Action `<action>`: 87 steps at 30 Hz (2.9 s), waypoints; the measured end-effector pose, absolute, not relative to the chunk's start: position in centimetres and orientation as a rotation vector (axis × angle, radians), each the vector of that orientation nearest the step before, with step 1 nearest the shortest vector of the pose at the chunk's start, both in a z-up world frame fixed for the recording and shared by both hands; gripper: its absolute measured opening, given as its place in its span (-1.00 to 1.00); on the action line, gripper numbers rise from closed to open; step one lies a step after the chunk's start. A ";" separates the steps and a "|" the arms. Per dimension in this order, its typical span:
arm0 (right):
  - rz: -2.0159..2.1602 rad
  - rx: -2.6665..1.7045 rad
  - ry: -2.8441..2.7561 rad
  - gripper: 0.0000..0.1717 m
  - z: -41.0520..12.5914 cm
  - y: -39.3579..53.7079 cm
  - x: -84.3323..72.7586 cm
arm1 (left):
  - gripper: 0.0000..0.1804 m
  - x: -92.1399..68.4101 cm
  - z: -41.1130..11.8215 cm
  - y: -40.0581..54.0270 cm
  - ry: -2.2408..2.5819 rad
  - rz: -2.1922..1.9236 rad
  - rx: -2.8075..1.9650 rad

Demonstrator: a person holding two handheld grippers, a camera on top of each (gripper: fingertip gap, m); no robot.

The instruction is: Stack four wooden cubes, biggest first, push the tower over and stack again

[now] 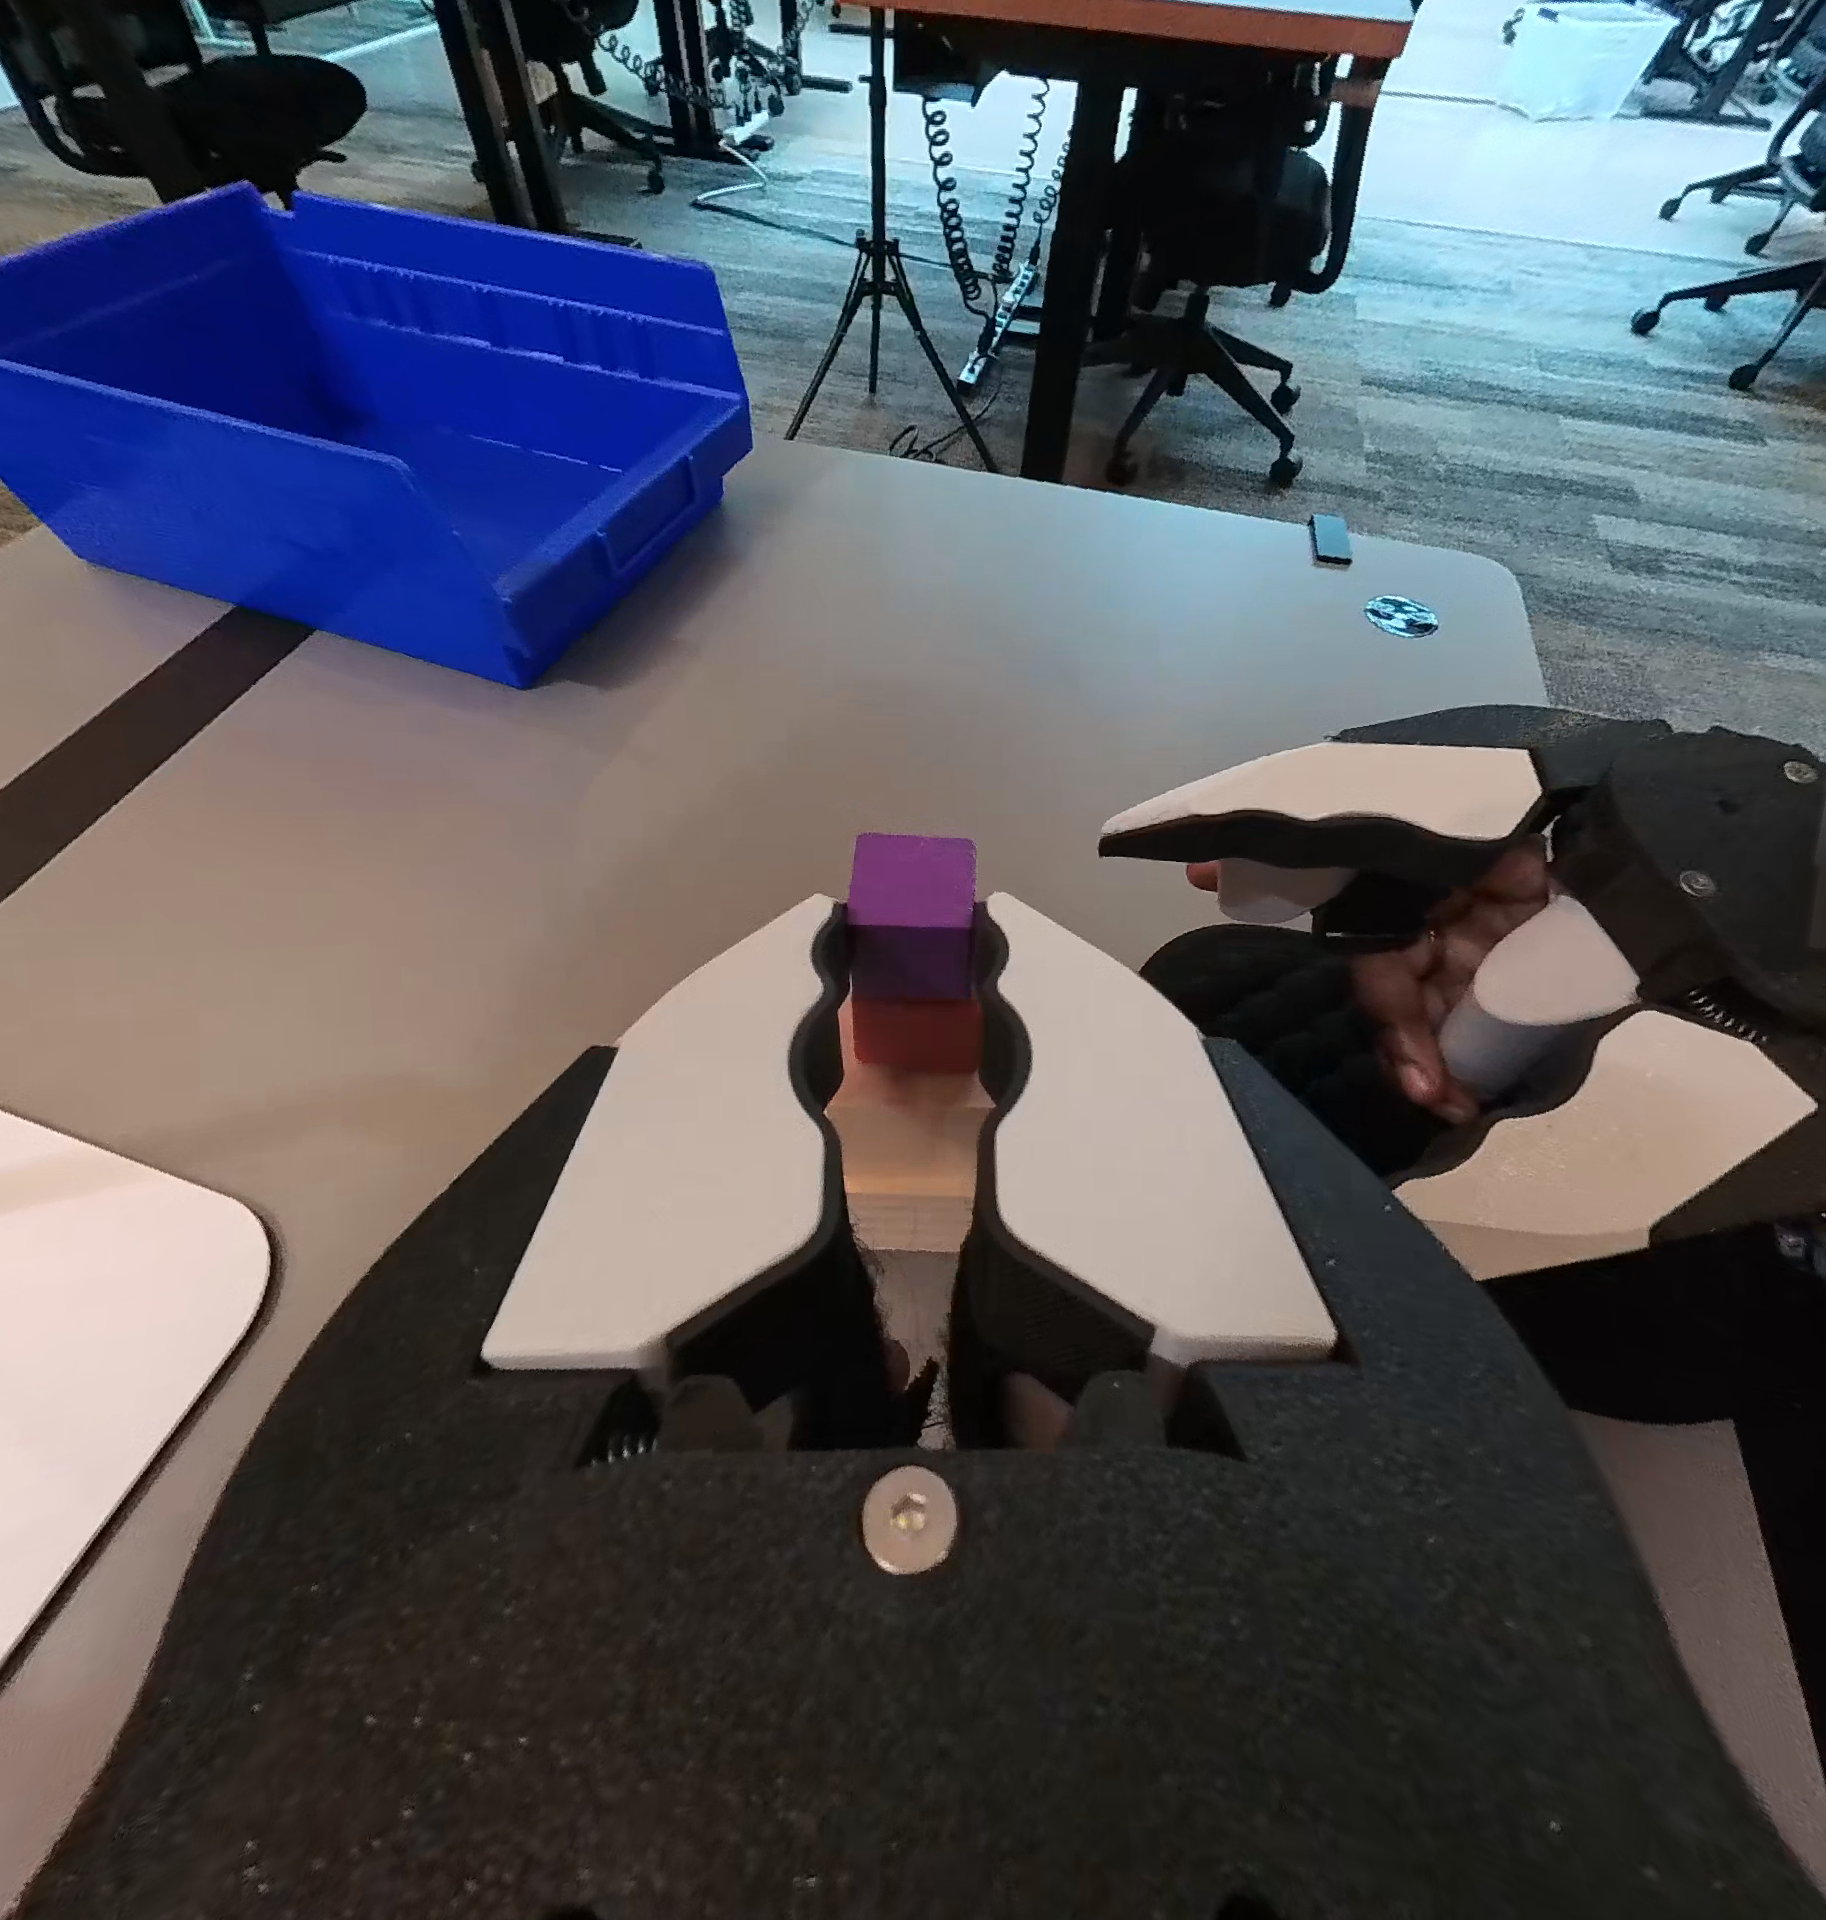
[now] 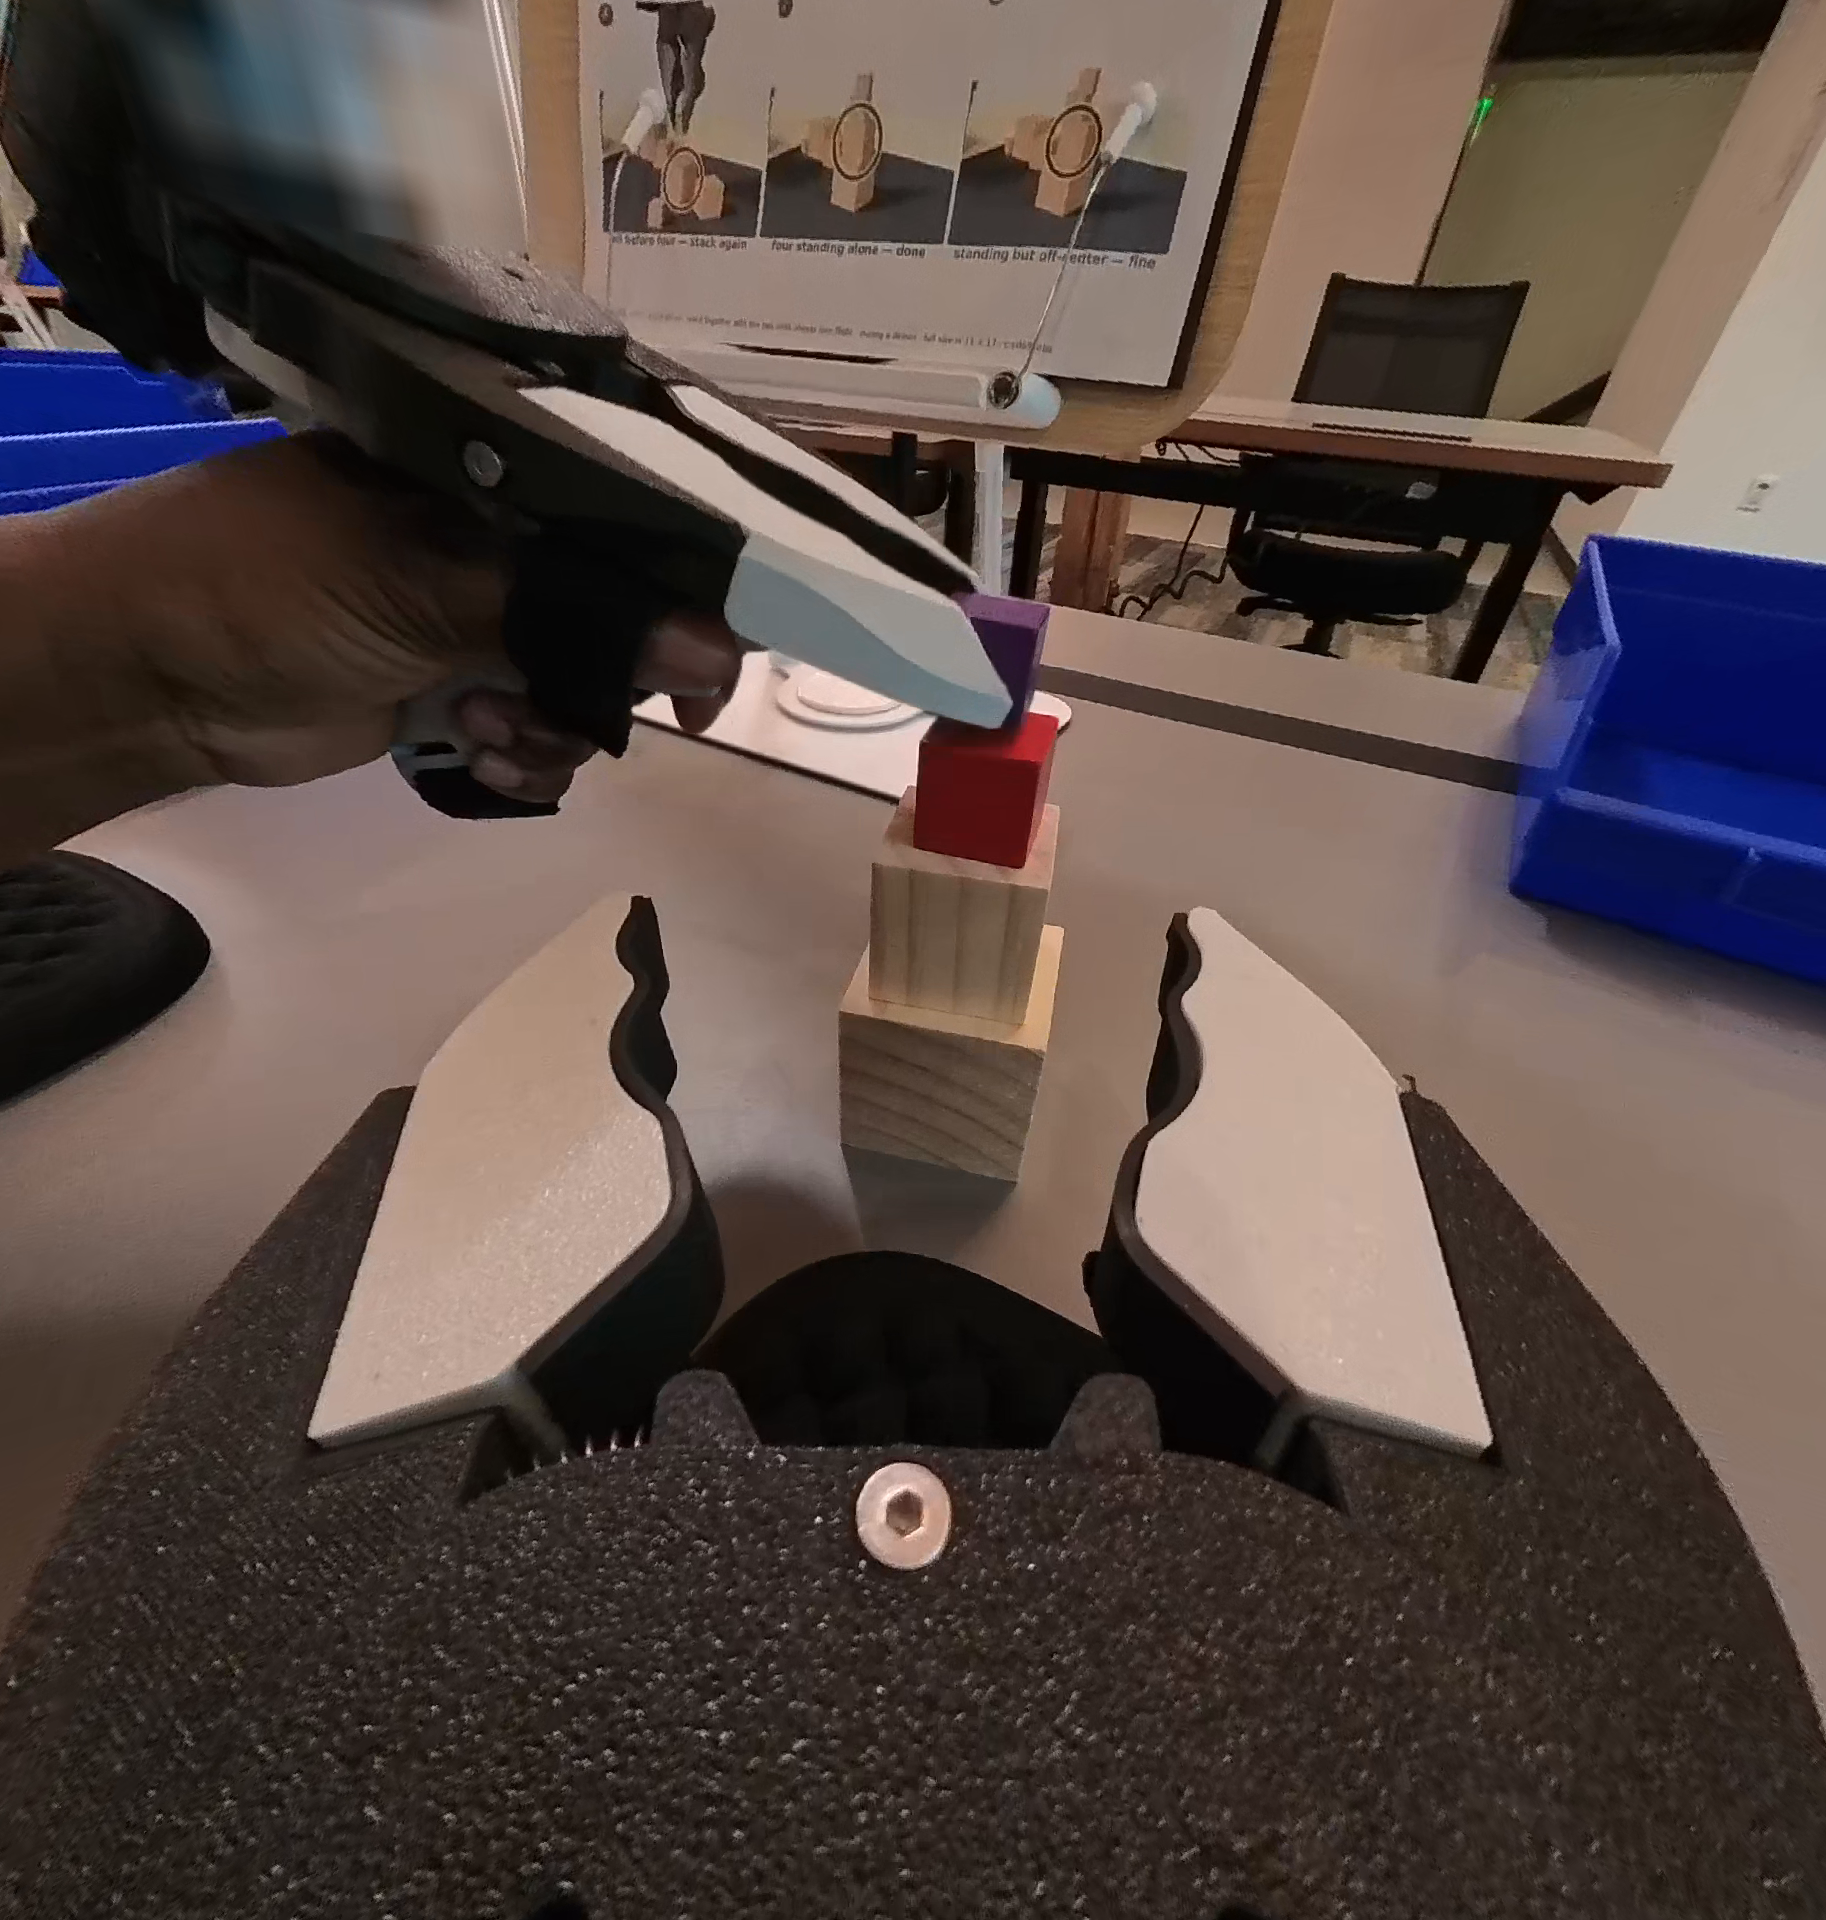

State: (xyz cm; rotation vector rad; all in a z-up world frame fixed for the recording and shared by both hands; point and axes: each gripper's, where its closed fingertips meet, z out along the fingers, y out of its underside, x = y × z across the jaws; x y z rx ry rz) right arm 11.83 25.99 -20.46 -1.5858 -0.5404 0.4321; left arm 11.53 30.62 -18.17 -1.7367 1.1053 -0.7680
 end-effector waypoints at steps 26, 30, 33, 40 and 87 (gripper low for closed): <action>0.432 -1.578 -0.548 0.04 -20.4 25.9 11.7 | 0.23 10.1 -17.2 30.5 1.062 -0.708 -1.679; 0.428 -1.576 -0.549 0.04 -20.4 25.9 11.7 | 0.62 7.7 -16.3 29.4 0.998 -0.642 -1.616; 0.423 -1.577 -0.556 0.05 -20.5 25.9 11.6 | 0.62 5.2 -14.7 27.7 0.918 -0.624 -1.508; 0.396 -1.576 -0.575 0.07 -20.5 25.9 11.5 | 0.62 -1.9 -14.2 23.2 0.702 -0.605 -1.411; 0.863 -1.439 -1.592 -1.00 -21.7 33.0 16.0 | 0.61 -5.0 -18.8 20.2 0.689 -0.547 -1.440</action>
